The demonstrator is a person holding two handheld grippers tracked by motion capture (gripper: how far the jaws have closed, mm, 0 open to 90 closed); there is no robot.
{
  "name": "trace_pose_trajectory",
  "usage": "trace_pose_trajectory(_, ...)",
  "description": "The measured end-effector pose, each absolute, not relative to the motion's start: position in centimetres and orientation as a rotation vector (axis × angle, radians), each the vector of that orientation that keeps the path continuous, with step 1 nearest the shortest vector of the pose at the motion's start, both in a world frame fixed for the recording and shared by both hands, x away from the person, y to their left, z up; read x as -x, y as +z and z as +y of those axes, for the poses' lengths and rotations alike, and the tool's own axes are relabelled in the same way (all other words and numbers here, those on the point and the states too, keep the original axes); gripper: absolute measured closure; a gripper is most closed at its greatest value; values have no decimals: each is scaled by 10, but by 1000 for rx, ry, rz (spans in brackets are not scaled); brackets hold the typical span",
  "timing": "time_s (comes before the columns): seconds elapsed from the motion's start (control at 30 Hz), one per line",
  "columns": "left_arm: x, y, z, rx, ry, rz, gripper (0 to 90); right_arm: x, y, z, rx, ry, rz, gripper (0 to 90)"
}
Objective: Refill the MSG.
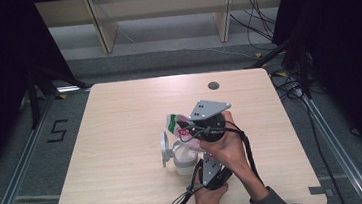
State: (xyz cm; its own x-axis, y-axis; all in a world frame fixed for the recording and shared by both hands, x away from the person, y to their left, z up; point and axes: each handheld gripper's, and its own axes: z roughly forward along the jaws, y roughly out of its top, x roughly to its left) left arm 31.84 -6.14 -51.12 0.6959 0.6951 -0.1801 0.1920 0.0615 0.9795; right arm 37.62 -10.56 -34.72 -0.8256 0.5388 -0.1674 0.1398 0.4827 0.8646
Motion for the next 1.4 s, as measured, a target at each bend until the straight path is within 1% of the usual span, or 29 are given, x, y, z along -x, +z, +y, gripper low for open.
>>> trace_pose_trajectory(0.27,-318,-511,-61,-1497,444,766,818,-374,-347,-105,-595,1295,2319,900)
trace_pose_trajectory(0.47,-318,-511,-61,-1493,444,768,818,-376,-347,-104,-552,1289,2318,900)
trace_pose_trajectory(1.4,-318,-511,-62,-1489,443,757,818,-376,-347,-102,-544,1266,2363,900)
